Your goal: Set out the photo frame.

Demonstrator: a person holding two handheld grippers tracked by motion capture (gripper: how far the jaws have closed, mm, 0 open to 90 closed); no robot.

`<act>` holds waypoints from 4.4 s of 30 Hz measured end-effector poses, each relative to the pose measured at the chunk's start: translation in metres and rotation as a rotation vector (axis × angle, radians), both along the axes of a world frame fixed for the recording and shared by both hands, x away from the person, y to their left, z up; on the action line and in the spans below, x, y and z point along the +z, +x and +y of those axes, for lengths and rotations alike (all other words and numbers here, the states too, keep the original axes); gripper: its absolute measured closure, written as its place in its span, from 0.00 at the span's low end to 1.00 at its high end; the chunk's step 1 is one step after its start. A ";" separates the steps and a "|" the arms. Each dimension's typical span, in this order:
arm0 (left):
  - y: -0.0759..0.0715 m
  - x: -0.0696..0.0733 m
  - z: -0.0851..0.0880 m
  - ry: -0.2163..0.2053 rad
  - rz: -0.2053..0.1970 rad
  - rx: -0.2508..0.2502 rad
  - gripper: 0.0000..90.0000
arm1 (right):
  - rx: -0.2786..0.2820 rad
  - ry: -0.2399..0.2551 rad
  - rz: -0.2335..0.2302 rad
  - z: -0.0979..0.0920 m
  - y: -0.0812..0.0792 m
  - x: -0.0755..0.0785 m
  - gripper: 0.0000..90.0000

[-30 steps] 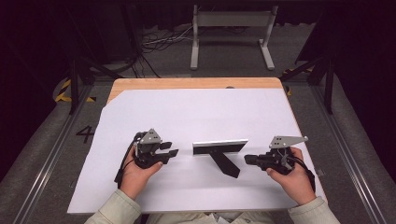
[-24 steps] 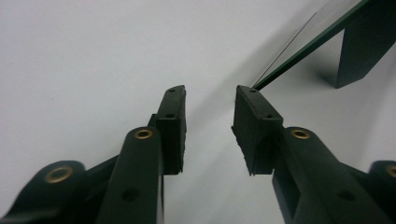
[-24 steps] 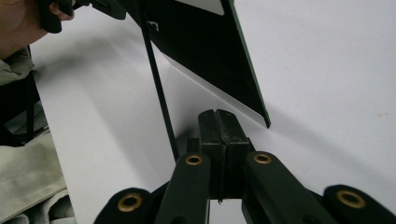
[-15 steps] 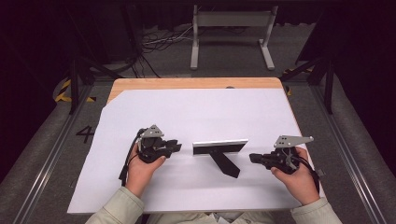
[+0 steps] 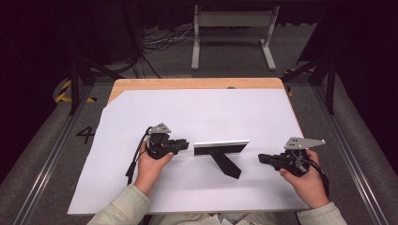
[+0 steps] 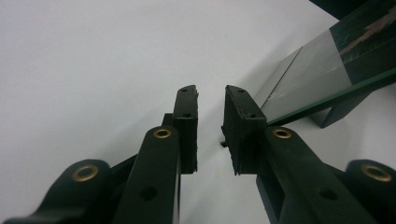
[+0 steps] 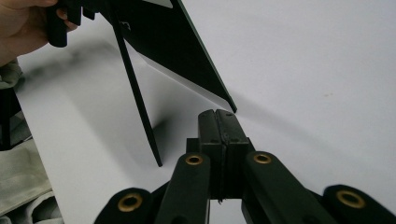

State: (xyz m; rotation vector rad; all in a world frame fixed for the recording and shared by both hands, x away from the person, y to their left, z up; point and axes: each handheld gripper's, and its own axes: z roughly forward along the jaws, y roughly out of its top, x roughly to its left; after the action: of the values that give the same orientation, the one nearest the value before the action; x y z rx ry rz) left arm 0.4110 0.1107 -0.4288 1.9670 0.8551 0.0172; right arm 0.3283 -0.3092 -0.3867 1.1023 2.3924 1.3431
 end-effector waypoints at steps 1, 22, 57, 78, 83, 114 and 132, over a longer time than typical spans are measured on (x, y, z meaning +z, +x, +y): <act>0.001 -0.001 -0.002 -0.001 0.004 -0.005 0.85 | -0.006 -0.001 -0.001 -0.002 -0.002 0.000 1.00; 0.006 -0.018 -0.030 0.091 0.007 -0.100 0.95 | -0.031 0.004 0.000 -0.008 -0.009 -0.001 1.00; -0.026 -0.010 -0.047 0.199 0.033 -0.306 1.00 | -0.031 0.020 -0.017 -0.011 -0.007 0.007 1.00; -0.041 -0.012 -0.069 0.222 0.066 -0.448 1.00 | -0.047 0.020 -0.026 -0.014 -0.009 0.012 1.00; -0.046 -0.013 -0.076 0.231 0.072 -0.492 1.00 | -0.050 0.021 -0.029 -0.015 -0.009 0.013 1.00; -0.067 -0.016 -0.115 0.254 0.072 -0.711 1.00 | -0.060 0.036 -0.032 -0.019 -0.010 0.016 1.00; -0.073 -0.017 -0.131 0.246 0.064 -0.755 1.00 | -0.065 0.042 -0.030 -0.020 -0.010 0.017 1.00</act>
State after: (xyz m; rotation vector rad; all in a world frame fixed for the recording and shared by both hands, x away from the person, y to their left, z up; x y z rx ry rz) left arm 0.3378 -0.0207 -0.4459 2.4217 0.1062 -0.3971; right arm 0.3184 -0.3292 -0.3696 1.1525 2.2968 1.3848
